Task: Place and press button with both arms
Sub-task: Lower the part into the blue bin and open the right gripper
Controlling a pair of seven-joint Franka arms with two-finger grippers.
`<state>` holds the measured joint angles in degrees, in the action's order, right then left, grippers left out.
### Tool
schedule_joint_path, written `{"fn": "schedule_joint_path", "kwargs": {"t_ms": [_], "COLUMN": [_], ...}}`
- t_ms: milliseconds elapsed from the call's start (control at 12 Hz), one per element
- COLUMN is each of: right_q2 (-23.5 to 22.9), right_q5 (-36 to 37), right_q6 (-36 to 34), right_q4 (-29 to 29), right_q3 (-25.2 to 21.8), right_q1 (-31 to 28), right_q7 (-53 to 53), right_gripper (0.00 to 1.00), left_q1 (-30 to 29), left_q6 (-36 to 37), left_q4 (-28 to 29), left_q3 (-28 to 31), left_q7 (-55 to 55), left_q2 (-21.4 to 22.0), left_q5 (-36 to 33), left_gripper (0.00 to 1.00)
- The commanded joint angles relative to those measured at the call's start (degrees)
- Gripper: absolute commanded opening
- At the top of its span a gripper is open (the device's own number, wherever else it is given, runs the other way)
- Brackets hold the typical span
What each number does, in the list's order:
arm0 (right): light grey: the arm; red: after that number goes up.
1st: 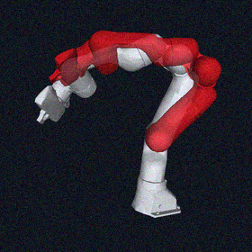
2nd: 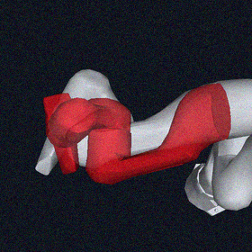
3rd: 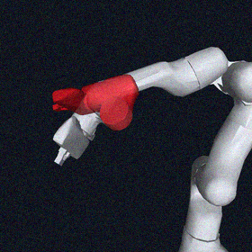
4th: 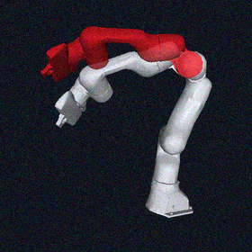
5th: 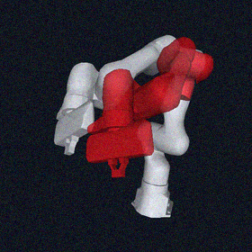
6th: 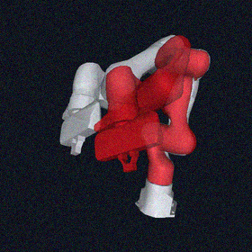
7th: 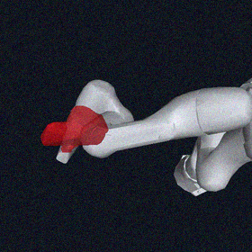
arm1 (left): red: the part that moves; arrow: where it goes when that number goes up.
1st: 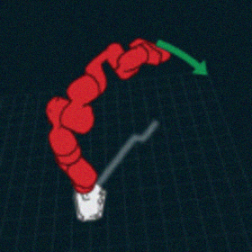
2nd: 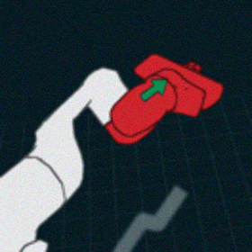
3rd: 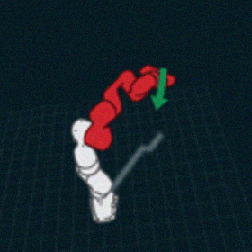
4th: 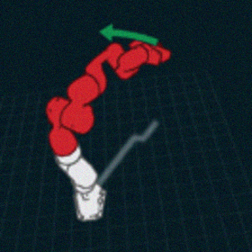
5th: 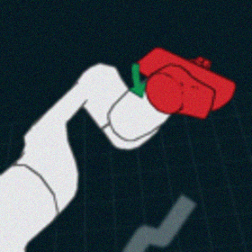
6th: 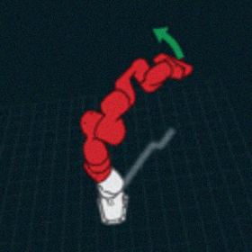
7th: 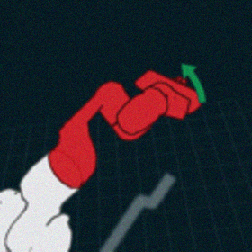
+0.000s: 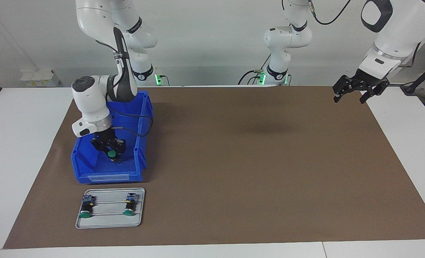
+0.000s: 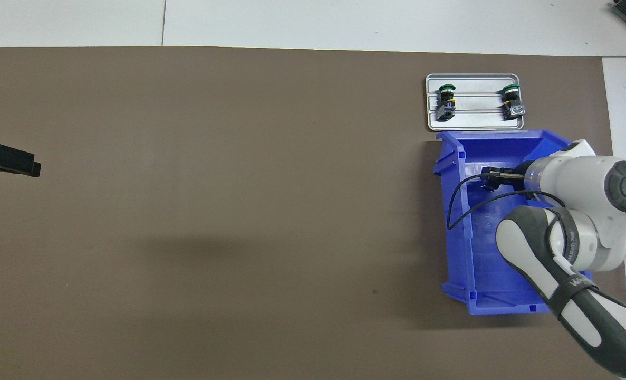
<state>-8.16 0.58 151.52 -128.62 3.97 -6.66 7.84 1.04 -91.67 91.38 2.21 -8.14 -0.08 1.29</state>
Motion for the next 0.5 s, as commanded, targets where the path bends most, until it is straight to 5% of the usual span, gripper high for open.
{"fn": "schedule_joint_path", "kwargs": {"t_ms": [0,249,416], "right_q2": [-0.3,-0.4,-0.3], "right_q5": [-1.5,-1.5,-1.5], "right_q6": [2.1,1.8,1.8], "right_q4": [-2.2,-1.7,-1.5], "right_q3": [0.3,0.3,0.3], "right_q1": [-0.1,-0.1,0.0], "right_q7": [-2.0,-1.8,-1.5], "right_gripper": [0.10,0.56,0.72], "left_q1": [-0.4,-0.4,-0.4], "left_q6": [-0.8,-0.8,-0.8], "left_q4": [1.9,1.9,1.9], "left_q3": [-0.4,-0.4,-0.4], "left_q7": [0.6,0.6,0.6], "left_q2": [1.6,1.6,1.6], "left_q5": [-0.9,-1.0,-1.0], "left_gripper": [1.00,1.00,1.00]}}
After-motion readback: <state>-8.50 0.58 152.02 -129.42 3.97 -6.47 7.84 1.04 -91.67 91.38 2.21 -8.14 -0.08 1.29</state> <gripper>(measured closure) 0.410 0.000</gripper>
